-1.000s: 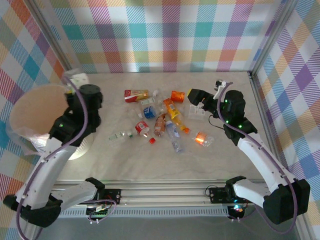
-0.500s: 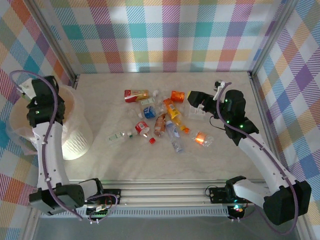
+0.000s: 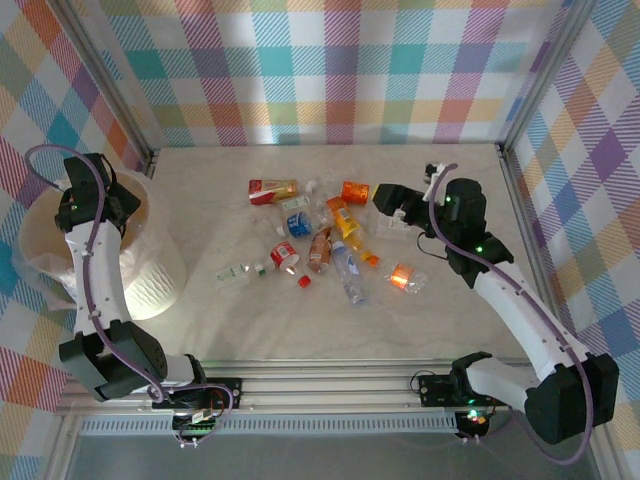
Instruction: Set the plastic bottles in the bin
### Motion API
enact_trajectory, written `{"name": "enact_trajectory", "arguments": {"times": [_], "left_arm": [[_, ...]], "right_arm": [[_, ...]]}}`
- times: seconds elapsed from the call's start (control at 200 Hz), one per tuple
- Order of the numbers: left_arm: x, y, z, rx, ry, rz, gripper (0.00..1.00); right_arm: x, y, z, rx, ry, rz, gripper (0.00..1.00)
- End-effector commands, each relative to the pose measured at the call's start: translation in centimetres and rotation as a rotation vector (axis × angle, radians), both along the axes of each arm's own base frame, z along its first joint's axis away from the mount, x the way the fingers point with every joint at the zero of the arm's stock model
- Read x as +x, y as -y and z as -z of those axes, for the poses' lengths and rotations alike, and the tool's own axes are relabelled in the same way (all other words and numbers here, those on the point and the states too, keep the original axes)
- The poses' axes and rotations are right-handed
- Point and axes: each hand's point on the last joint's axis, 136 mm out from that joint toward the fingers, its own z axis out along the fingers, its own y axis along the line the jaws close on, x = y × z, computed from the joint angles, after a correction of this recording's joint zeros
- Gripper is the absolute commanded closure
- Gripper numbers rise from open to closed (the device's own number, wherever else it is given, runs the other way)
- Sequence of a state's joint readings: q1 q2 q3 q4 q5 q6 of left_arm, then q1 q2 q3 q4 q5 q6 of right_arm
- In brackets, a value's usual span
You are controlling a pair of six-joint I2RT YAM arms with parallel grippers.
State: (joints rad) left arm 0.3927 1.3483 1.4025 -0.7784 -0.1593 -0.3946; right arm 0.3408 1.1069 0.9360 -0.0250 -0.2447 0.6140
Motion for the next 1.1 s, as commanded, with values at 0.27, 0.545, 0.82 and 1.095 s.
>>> {"name": "enact_trajectory", "arguments": {"times": [0.27, 0.545, 0.82, 1.095], "left_arm": [[0.3, 0.2, 4.3, -0.096, -0.044, 0.003, 0.49], [0.3, 0.6, 5.8, -0.127, -0.059, 0.006, 0.45], [0.2, 0.9, 4.9, -0.123, -0.037, 0.024, 0.38], [-0.8, 1.1, 3.3, -0.086, -0.031, 0.041, 0.30]], "right_arm": [[0.0, -0.6, -0.8, 0.023, 0.001, -0.027, 0.00], [0.1, -0.7, -0.8, 0.029, -0.005, -0.025, 0.00], [0.5, -0.6, -0.4, 0.022, -0.032, -0.011, 0.00], [0.6, -0.6, 0.6, 0.020, -0.072, -0.001, 0.00]]}}
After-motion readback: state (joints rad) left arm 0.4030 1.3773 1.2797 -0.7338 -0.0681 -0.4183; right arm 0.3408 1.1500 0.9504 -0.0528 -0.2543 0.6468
